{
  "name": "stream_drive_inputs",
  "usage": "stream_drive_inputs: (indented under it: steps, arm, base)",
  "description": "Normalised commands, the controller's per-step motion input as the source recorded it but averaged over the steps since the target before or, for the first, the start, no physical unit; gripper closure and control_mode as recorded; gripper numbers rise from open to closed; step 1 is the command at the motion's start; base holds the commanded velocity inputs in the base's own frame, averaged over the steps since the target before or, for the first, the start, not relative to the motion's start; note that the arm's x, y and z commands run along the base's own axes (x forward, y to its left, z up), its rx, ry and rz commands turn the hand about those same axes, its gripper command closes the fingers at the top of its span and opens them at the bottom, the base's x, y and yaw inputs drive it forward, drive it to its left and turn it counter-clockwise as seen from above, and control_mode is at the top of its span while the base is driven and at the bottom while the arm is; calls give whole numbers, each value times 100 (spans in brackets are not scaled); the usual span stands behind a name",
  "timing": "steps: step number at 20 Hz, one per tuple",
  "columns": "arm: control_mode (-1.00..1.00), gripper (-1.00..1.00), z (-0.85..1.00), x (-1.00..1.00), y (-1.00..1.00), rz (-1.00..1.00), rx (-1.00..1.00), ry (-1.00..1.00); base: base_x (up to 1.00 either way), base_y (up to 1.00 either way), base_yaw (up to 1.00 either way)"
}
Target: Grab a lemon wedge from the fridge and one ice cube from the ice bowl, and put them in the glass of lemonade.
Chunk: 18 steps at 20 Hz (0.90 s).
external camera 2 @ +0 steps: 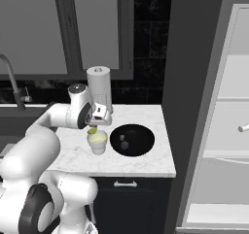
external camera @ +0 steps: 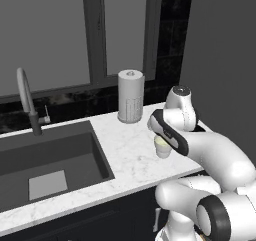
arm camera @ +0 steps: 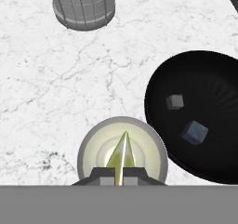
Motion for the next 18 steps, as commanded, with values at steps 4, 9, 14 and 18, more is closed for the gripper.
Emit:
stream_drive_inputs:
  steps: [4, 9, 14, 18]
  arm:
    - [-100, 100, 0, 12, 0, 0, 0, 0]
    - [-100, 100, -13, 5, 0, 0, 0, 0]
    - [-100, 100, -5, 0, 0, 0, 0, 0]
    - [-100, 100, 0, 0, 0, 0, 0, 0]
  base:
    - [0, 0, 0]
    - [0, 0, 0]
    - [0, 0, 0]
    - [0, 0, 0]
